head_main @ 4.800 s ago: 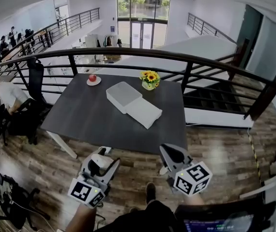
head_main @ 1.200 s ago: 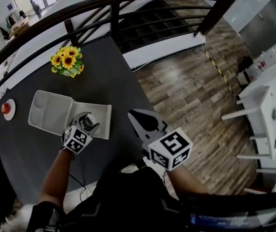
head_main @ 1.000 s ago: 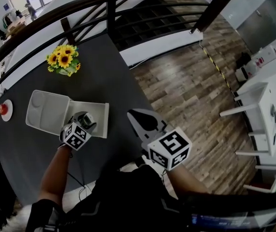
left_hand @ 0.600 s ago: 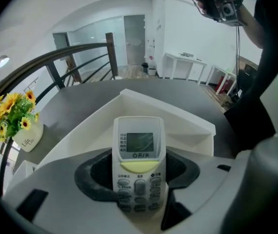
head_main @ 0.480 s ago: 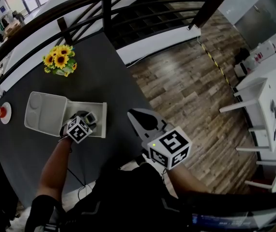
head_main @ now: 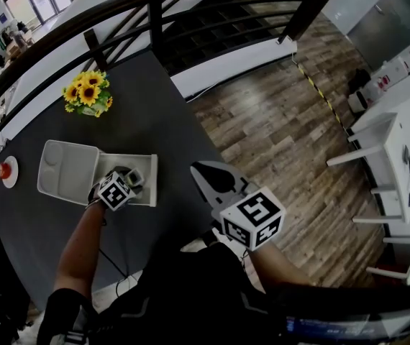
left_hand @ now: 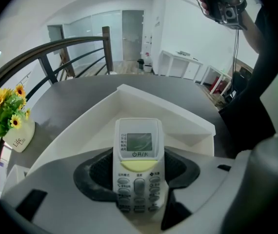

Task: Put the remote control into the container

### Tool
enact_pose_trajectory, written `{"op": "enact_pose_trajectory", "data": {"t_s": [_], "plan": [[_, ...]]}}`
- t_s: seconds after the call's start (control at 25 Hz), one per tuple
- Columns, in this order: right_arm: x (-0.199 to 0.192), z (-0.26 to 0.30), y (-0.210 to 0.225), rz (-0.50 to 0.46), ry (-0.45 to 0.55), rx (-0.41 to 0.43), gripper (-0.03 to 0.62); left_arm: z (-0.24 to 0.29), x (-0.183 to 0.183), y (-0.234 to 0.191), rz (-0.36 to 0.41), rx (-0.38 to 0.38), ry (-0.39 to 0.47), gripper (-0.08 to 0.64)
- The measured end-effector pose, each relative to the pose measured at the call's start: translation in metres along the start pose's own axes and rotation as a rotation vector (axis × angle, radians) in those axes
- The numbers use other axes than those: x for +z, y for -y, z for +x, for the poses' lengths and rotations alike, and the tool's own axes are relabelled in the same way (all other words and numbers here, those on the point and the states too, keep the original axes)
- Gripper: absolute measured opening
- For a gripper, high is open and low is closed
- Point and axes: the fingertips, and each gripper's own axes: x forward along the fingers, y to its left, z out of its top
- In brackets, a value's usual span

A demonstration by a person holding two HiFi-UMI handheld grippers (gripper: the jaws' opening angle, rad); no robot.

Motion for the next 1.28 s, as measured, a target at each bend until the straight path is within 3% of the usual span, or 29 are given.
{"op": "enact_pose_trajectory", "data": {"t_s": [0.4,0.64,0.76,0.88,1.12,1.28], "plan": [[0.003,-0.005,0.010,-0.004,0.010,0.004,0.002,0.001,0.004,0.002,0.046,0.020,-0.013,0.255],[0.010,-0.004,0.008,-0.008,0.029,0.034,0.002,-0.024,0.023,-0.003,0.010,0.091,0.135,0.255],[0.014,-0.003,0.005,-0.014,0.038,0.063,0.002,-0.042,0.032,-0.003,0.012,0.143,0.148,0.255],[0.021,-0.007,0.000,-0.026,0.053,0.097,0.002,-0.070,0.050,0.001,-0.048,0.201,0.252,0.255],[0.029,-0.020,-0.004,-0.041,0.082,0.173,0.002,-0.152,0.091,0.014,-0.221,0.371,0.557,0.254],[0.033,-0.030,-0.010,-0.062,0.101,0.235,0.002,-0.196,0.105,0.035,-0.321,0.425,0.739,0.253]]}}
